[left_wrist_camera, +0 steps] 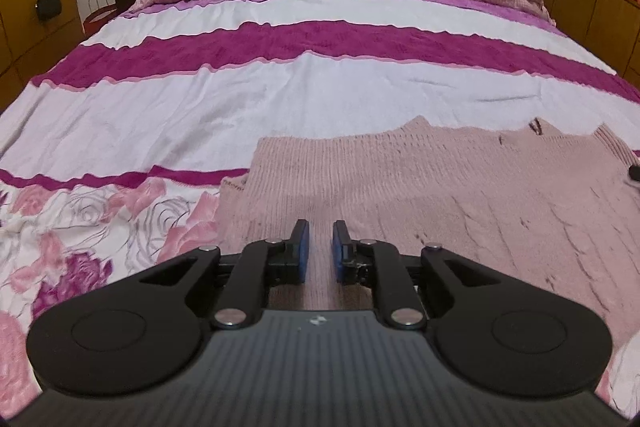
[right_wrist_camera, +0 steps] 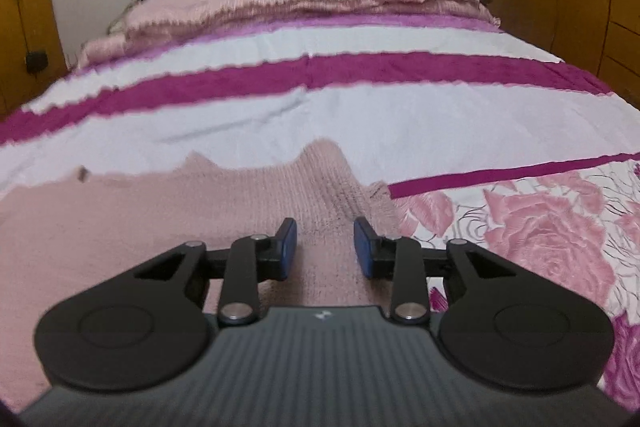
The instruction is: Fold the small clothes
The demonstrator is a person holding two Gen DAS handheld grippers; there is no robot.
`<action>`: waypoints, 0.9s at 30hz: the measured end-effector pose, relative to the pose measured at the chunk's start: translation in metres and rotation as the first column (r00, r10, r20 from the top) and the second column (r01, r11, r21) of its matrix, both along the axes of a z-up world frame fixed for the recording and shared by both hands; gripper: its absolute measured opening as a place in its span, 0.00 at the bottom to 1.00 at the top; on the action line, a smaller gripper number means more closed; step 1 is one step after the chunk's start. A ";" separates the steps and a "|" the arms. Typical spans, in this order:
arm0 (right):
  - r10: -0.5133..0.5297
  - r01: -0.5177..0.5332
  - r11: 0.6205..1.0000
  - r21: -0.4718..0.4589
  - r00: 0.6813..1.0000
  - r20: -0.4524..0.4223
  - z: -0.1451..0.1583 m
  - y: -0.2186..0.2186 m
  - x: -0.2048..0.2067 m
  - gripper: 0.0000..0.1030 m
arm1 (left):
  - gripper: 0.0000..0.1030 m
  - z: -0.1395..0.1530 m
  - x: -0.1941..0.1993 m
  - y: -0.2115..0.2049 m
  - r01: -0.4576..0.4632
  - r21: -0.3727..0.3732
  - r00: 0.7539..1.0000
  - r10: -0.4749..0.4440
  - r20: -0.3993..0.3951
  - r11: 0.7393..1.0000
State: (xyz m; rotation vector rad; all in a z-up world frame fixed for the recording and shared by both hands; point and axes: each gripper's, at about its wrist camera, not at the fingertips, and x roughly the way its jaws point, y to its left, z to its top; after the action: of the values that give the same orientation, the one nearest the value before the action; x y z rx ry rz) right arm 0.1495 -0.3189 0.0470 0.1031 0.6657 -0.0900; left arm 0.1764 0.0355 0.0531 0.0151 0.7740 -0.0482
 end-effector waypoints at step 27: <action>0.009 0.020 0.894 0.447 0.998 -0.063 -0.026 -0.046 -0.079 0.68 | 0.54 0.016 -0.098 -0.014 -0.117 0.016 0.988 0.118 -0.102 0.993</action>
State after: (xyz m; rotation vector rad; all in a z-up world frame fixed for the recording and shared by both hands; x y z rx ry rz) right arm 0.0705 -0.3653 0.0210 0.5504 0.7407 0.0579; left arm 0.0781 0.0218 0.0690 -0.0239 0.8771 0.0679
